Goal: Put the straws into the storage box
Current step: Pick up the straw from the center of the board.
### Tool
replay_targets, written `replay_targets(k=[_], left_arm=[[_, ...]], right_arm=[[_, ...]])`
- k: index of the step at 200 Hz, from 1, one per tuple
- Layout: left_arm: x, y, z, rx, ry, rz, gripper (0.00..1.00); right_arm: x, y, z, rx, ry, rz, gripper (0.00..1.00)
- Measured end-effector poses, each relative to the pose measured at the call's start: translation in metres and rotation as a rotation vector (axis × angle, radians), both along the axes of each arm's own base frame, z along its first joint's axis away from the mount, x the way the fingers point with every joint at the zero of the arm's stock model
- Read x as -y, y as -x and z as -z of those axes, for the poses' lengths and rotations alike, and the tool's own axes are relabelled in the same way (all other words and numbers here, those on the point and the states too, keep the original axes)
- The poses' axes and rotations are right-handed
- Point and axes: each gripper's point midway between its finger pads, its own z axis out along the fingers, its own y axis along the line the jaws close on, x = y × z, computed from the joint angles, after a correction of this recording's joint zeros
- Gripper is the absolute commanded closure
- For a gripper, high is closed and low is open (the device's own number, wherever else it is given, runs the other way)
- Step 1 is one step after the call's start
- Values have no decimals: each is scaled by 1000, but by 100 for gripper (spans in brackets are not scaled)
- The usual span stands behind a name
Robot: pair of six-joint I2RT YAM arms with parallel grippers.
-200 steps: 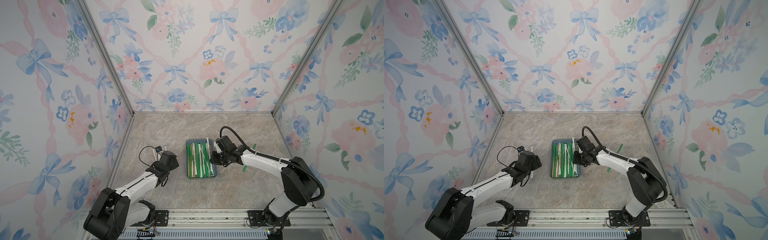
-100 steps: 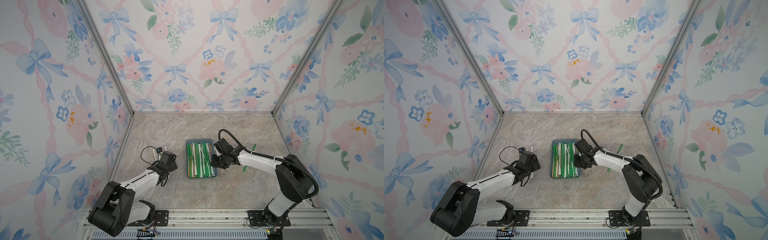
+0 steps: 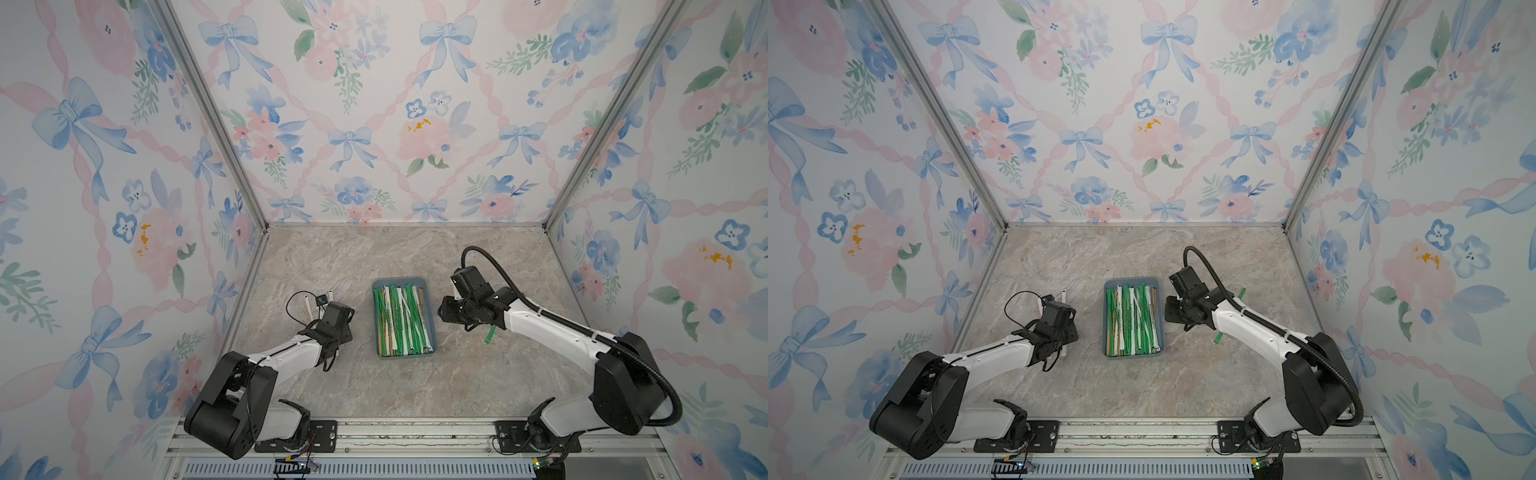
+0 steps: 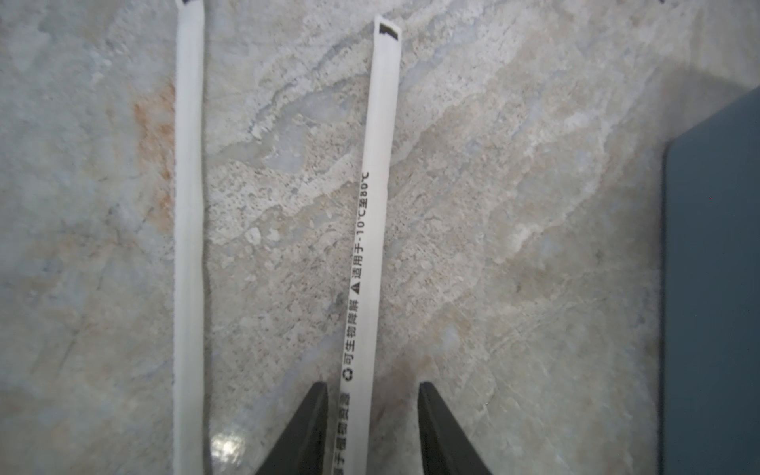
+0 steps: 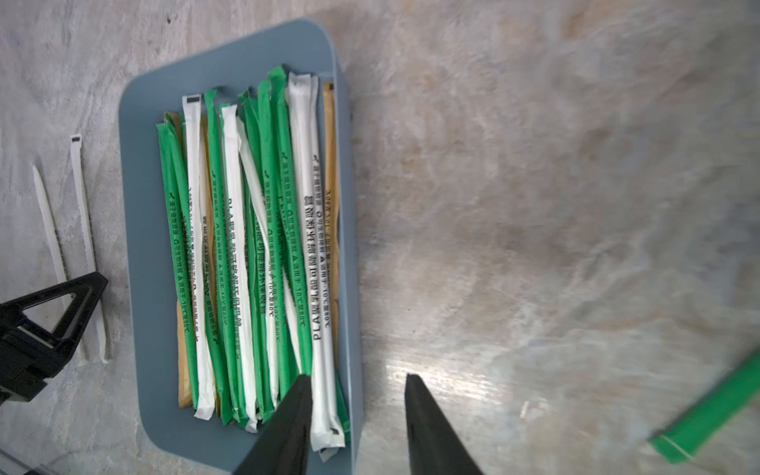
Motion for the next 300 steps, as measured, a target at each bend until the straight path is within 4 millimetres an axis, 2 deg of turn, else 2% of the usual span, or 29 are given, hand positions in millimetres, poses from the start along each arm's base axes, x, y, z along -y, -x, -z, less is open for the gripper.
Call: replay_targets(k=[34,79,117,178,244,270,300], left_arm=[[-1,-1,1,0,-6,-2,81],[0,-1,1,-2,-4,0,93],[1,-2,0,4,-1,1,97],[4,-1,-3,6,15,13,100],[22,-3,-28,84,74,61,100],[42,1,-41,116,123,106,100],[85,3,-64,154,184,197,100]], right_arm=[[40,-3,-7,22,12,76,55],[96,-5,10,-15,62,189,53],[126,0,25,-55,97,243,52],[140,5,35,-85,94,277,51],[142,3,34,-83,85,282,51],[143,3,34,-81,85,284,51],[143,2,34,-80,85,286,51]])
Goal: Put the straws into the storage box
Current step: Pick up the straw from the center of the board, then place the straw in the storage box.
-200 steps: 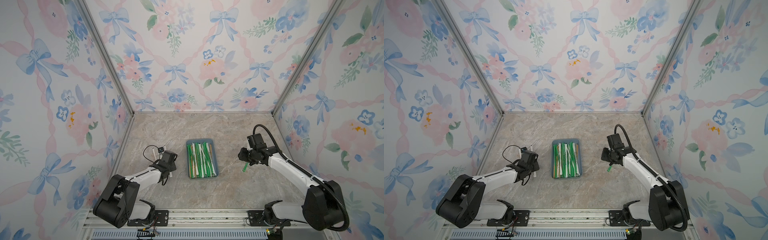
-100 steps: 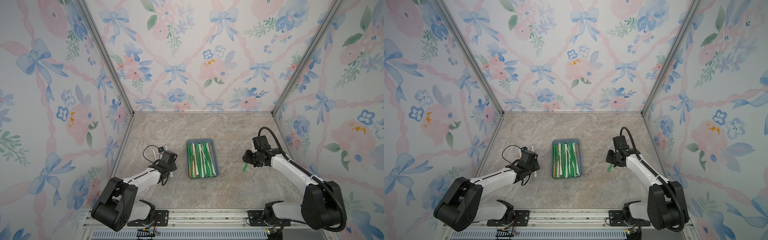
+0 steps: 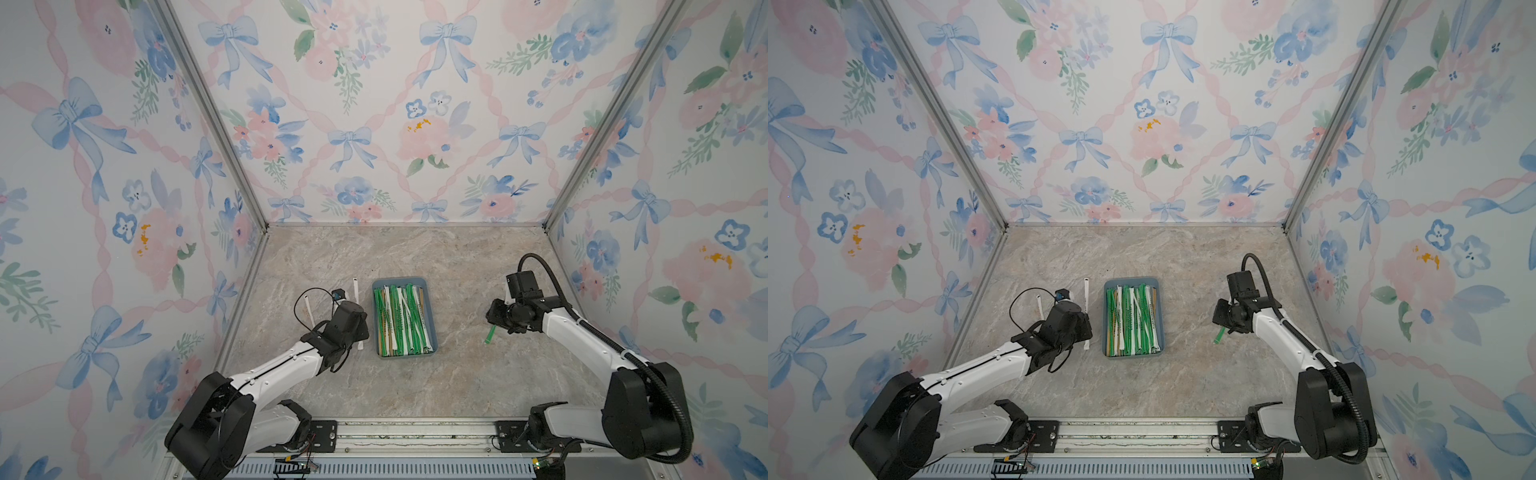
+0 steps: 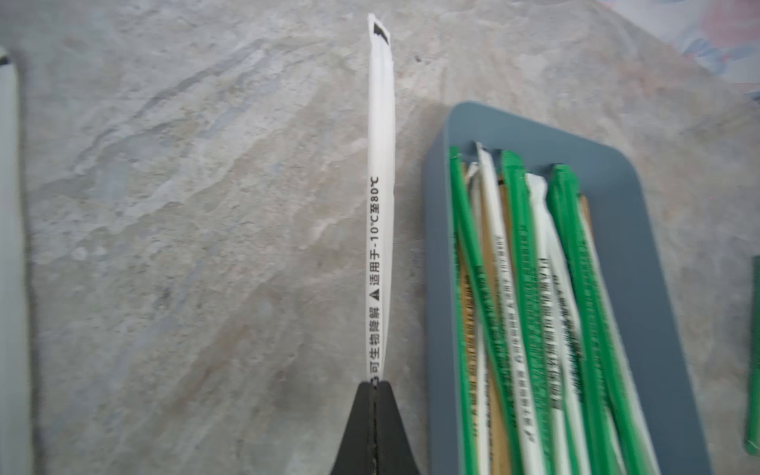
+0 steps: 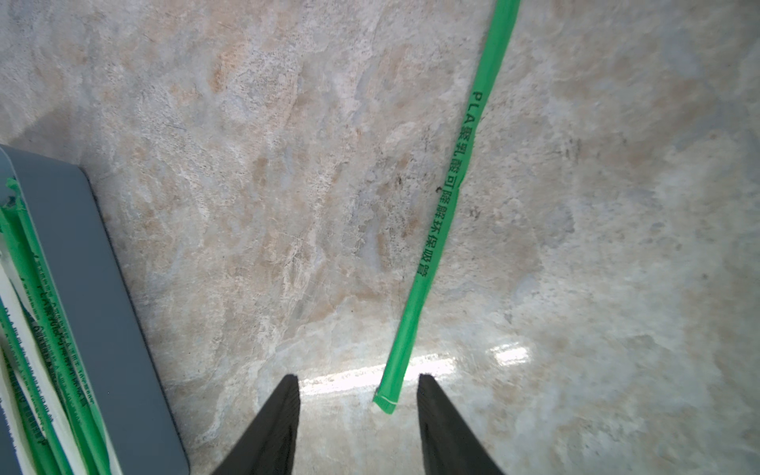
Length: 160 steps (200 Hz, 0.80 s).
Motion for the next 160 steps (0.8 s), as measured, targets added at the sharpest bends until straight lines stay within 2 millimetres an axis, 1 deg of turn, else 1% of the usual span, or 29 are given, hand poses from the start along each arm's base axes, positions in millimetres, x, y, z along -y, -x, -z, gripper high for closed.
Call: replay_targets(k=[20,39,56,91,100,108,118,131,160], left_arm=[[31,-1,-16,22,31,62,100],[56,-2,-24,29,49,111,100],[71,-2,-20,19,65,139,100],[84,2,-3,-23,73,165,99],[86,3,-1,-29,74,170,97],[88,4,1,-32,74,174,92],[89,4,1,-31,77,173,83],[90,4,0,-29,84,169,74],[89,3,0,-24,82,169,62]], right_arm=[[1,0,0,0,0,4,51],[2,0,1,0,0,6,51],[2,0,1,0,0,6,51],[2,0,2,0,-1,6,51],[2,0,2,0,0,6,51],[2,0,2,1,0,7,51],[3,-1,2,1,0,9,51],[5,-1,2,2,2,12,51],[9,-2,5,-7,19,10,51]])
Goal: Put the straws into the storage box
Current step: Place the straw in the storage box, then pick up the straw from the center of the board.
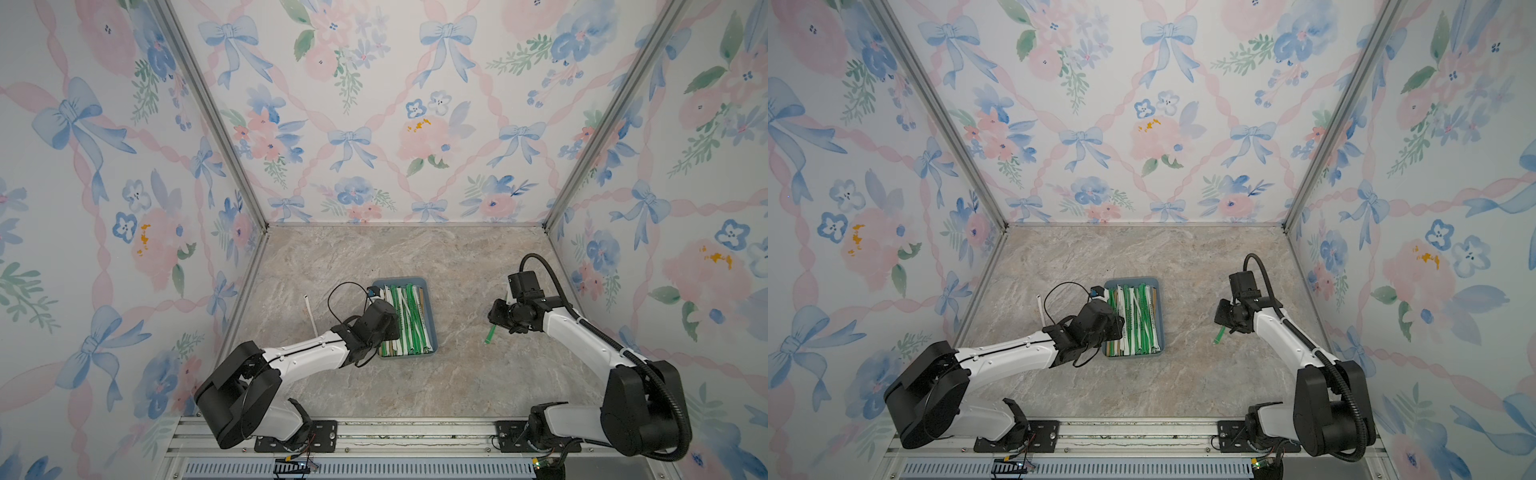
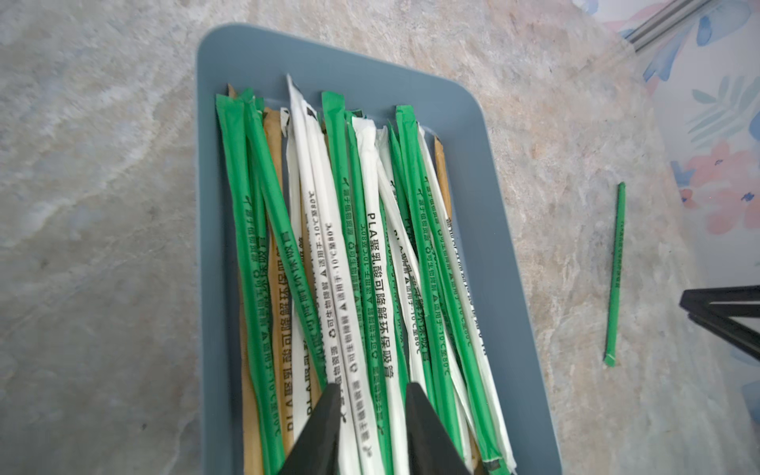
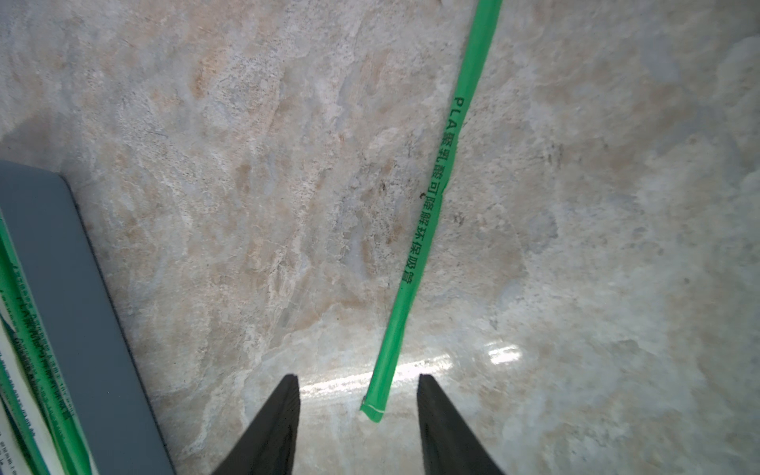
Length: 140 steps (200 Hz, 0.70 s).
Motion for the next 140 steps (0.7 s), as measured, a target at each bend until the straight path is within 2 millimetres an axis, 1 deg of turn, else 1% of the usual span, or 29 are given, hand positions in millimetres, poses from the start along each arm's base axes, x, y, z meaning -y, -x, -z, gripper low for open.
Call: replay_targets(k=[17,33,53,72,90,114,128,140], left_arm=[[-4,1,1,3,-7,-7,58],[-8,3,-3,18,-6,-17,53],[-17,2,-15,66,-3,-39,43],[-29,4,-26,114,-3,-65,34],[-42,6,-30,143,-10,-89,31],[-63,2,-30,153,-15,-144,29],[-72,1,-29,153,-16,-167,28],[-76,3,-27,151,-18,-173,28]], right_arm=[[3,0,2,-7,10,3,51],[5,0,3,-8,19,4,51],[8,-1,4,-9,35,5,51],[11,0,11,-30,48,6,51],[15,0,20,-64,58,12,51],[19,-3,29,-95,74,20,52],[23,-6,34,-112,84,27,54],[26,-7,38,-127,88,32,56]])
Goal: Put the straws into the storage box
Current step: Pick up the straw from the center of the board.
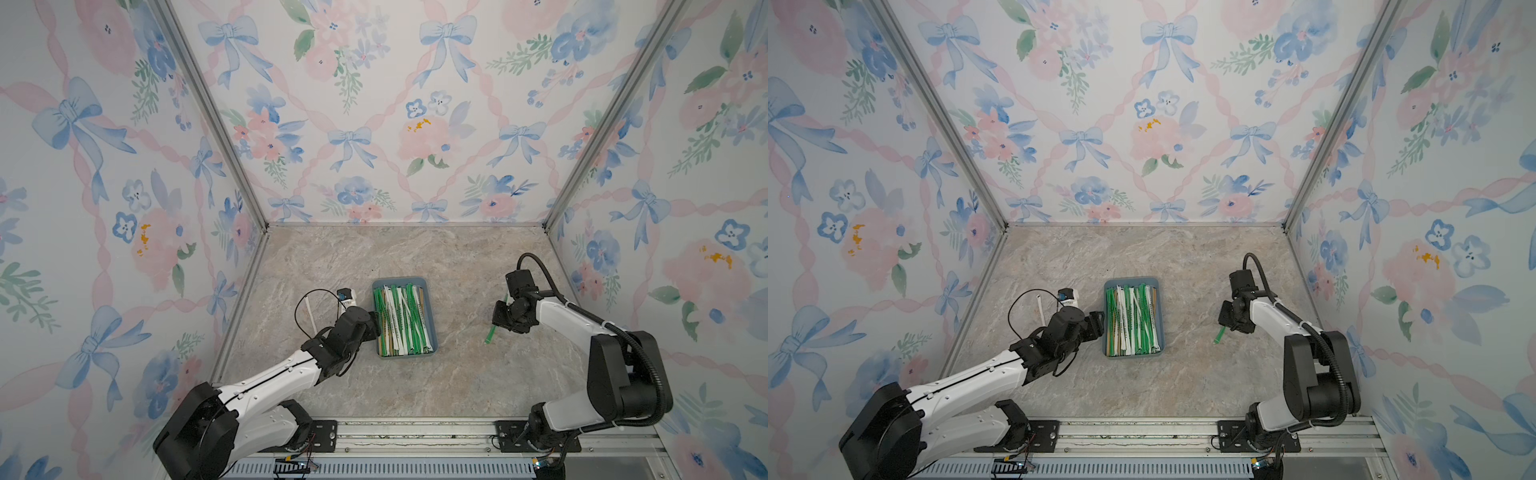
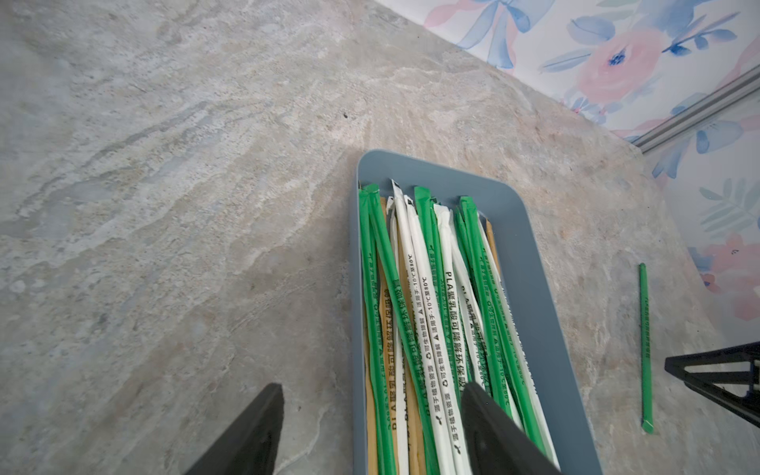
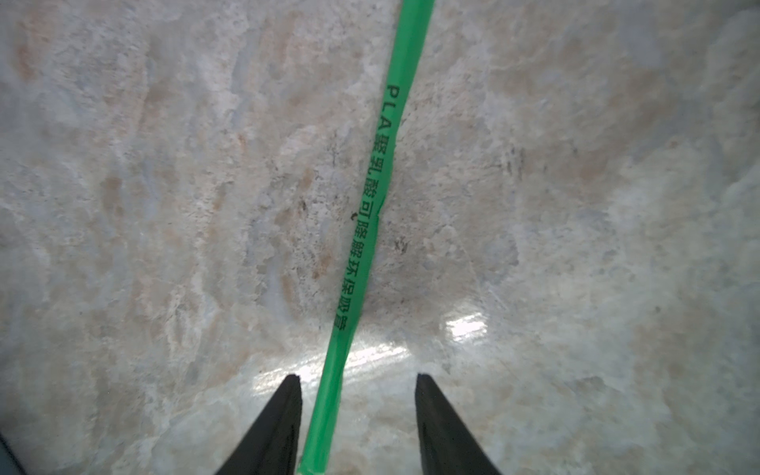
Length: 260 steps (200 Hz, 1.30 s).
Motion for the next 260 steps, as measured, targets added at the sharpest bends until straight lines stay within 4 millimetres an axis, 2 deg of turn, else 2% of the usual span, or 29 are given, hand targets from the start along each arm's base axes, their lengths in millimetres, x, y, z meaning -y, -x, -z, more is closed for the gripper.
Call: replay_targets(k=[77,111,142,207,238,260], left_arm=[[-3,3,6,-13,-9,0,26],[-3,4,6,-14,-10,0,26],[-4,4,9,-19,-14,0,26],[-10,8,17,-32,-25,-9,26],[-13,8,16,-30,-20,-14,26],[-13,8,16,-28,-18,-14,26]], right_arm=[[1,-9,6,-22,7,-4,57],[1,-18,10,-33,15,-12,66],[3,-18,20,-69,29,-20,74],[4,-22,20,-67,40,-24,92],[2,-19,14,-52,42,-33,96],[-6,-21,-8,20,36,-55,98]])
